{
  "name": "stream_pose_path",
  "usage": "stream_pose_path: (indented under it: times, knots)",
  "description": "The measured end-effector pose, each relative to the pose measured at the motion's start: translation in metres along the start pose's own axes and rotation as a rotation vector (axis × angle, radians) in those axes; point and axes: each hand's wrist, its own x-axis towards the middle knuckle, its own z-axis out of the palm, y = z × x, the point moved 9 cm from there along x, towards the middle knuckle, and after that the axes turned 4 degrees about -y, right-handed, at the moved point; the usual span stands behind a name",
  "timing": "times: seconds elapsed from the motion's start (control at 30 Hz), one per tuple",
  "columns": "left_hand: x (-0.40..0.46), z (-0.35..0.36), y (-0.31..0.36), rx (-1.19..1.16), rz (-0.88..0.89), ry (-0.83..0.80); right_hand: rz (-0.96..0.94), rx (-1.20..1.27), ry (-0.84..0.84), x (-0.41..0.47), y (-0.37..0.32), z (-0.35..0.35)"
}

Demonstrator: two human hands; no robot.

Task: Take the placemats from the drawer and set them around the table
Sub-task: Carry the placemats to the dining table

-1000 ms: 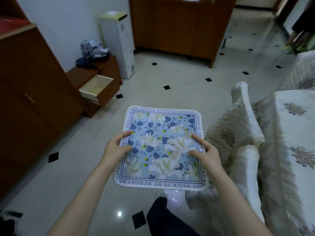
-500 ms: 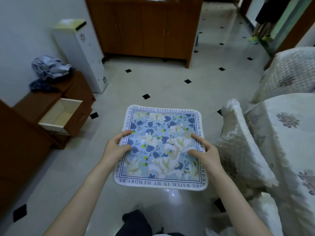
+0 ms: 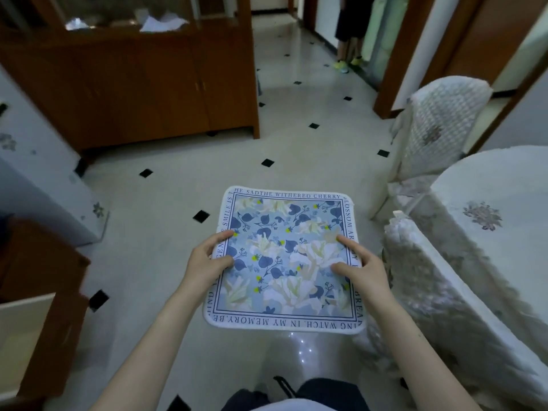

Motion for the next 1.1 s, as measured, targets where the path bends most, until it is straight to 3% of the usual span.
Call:
stream_pose_path:
  times: [0.33, 0.77, 1.1]
  knots:
    - [0.193, 0.083, 0.045, 0.013, -0.005, -0.265, 0.023, 0.062, 0.248, 0.117, -0.041, -0.041]
    - [0.414, 0.275, 0.144, 0.074, 0.052, -0.513, 0.006, 0.154, 0.496, 0.291, -0.114, -0.169]
    - [0.547, 0.411, 0.179, 0.125, 0.025, -0.742, 0.036, 0.211, 0.700, 0.395, -0.125, -0.238]
